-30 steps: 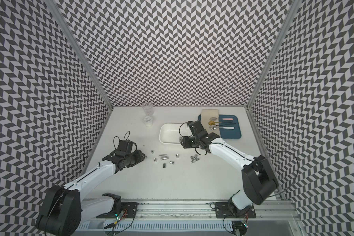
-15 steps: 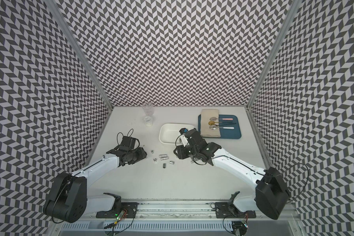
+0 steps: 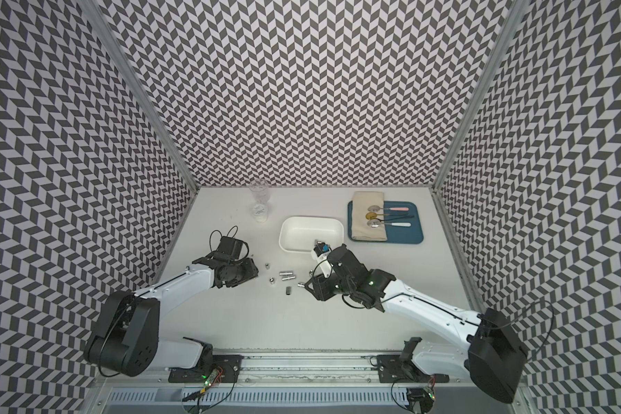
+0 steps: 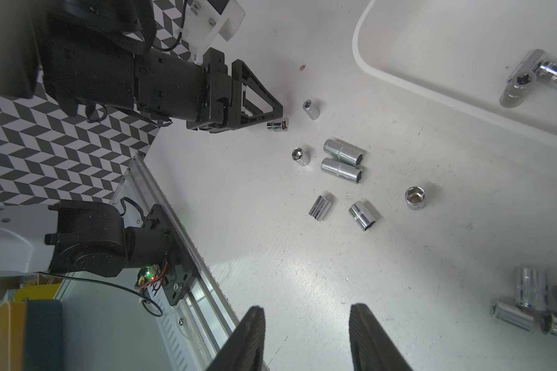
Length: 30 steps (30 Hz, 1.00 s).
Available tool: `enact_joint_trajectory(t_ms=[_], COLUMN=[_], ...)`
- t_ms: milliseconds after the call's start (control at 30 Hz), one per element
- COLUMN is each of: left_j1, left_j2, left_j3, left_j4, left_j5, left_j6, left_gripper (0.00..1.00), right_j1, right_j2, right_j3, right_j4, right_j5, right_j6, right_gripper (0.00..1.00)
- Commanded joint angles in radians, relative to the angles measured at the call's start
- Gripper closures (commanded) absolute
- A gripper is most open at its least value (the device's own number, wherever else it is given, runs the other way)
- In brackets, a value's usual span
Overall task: Put the socket on the desktop into the storage box
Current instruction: Pick up the socket head at the center of the board.
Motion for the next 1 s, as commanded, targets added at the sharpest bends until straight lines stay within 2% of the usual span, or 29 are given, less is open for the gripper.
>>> enact_joint_trajectory(t_ms=[0, 267, 467, 700, 967], left_j1=[-0.029, -0.09, -0.101, -0.118, -0.135], left_j2=[0.026, 0.093, 0.119, 0.149, 0.175], left_j3=[0.039, 0.08, 0.083, 0.094, 0.089], left_j4=[-0.023, -0.072, -0.078, -0.074, -0.076], left_j5=[-0.039, -0.123, -0.146, -0.165, -0.184], left_j6=[-0.001, -0.03, -0.042, -0.048, -0.05], left_gripper=[0.45, 0.49, 0.5, 0.57, 0.56], right_j1=[0.004, 0.004, 0.004, 0.002, 0.001], right_j2=[-0.024, -0.034, -0.046, -0.056, -0.059], right_j3=[-0.025, -0.053, -0.071, -0.08, -0.087], right_j4=[0.063, 0.077, 0.086, 0.093, 0.09], right_j5=[0.01, 0.021, 0.034, 0.053, 0.071], right_j6=[0.017, 0.028, 0.034, 0.035, 0.038], right_gripper=[0.53, 0.54, 0.54, 0.54, 0.54])
